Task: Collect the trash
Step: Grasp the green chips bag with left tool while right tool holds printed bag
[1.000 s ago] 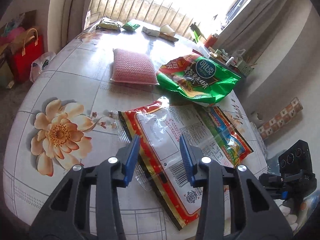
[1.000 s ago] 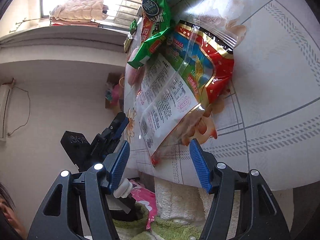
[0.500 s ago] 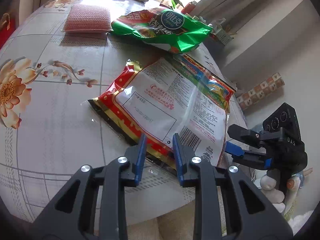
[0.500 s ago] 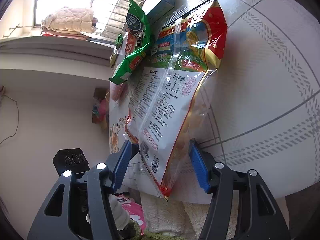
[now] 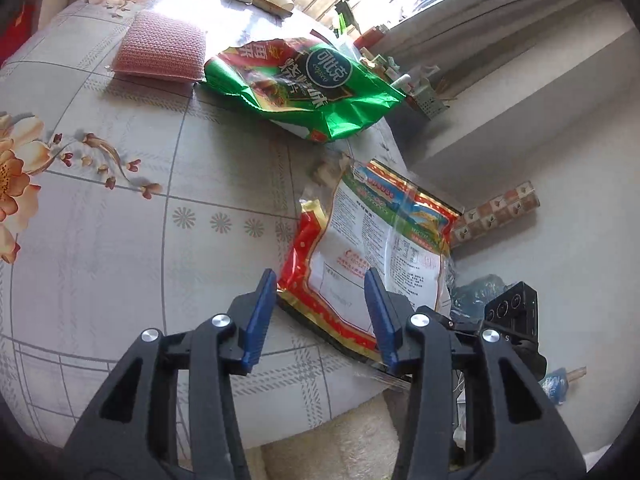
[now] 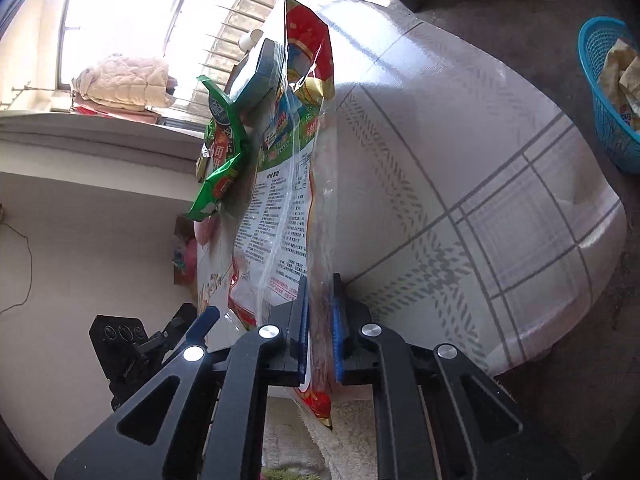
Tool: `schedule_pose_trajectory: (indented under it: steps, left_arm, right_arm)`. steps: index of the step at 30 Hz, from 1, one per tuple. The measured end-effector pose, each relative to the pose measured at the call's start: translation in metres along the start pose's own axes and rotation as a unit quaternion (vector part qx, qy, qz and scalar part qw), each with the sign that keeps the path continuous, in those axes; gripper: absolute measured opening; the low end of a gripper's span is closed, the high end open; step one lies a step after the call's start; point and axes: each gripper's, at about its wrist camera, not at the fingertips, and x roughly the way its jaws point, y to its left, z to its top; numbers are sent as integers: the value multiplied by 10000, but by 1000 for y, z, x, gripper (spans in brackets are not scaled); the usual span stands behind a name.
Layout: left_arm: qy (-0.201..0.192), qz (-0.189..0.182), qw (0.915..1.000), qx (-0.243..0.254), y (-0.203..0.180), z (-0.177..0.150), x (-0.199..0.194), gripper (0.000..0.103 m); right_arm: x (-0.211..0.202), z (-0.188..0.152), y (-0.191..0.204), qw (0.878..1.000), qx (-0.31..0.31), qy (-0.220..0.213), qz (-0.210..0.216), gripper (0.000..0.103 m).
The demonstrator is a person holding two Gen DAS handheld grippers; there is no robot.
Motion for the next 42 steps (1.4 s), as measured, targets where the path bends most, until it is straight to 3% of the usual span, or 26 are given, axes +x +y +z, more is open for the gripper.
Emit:
schedule_pose_trajectory:
  steps: [2,3,7,10,11,13,15,17,21,29,32,37,42]
  left_arm:
    - [-246,-7,9990,-360,8,20,0,64]
    - [-346,2,9976,-596,13,32,2,65]
    - [-419,-4,9887,-1440,33,81,28,65]
    - [-328,266,9854,-1647,38,109,54,64]
    - [-300,399,9861,-1585,36,115,62,61]
    - [-220,655,9861,-1514,33,118,73,47]
    - [-128,480,9867,-1548,32,116,81,20]
    - [-163,380,9867,-1573,29,109,80,15]
    - [-366,268,9881,-1472,19,87,60,15]
    - [-549,276,9899,-1281,18,16,-2,15]
    - [-708,605,9913,-926,20,-10,-28,27]
    - [-482,724,9937,-707,27,-44,-48,40]
    - [166,188,9992,-320,20,-76,-65,60]
  right_arm:
    - [-10,5,-7,9999,46,-112,-5,10]
    - [-14,7,-10,9998,73,-161,5,10]
    - [-27,10,-23,9992,206,-339,70,10]
    - [-34,11,-29,9987,264,-412,117,10]
    - [-35,12,-30,9986,264,-432,125,10]
    - [-37,10,-32,9986,237,-470,108,10]
    - [-39,9,-31,9984,202,-517,67,10]
    - [-39,9,-29,9983,171,-548,30,10]
    - [-30,2,-16,9982,75,-591,-62,10]
    - [-29,-7,1,9967,-383,-569,-439,10]
    - [-26,-11,9,9958,-570,-494,-516,10]
    - [-17,-12,19,9943,-802,-347,-603,10]
    - [-19,-9,24,9923,-935,-351,-729,10]
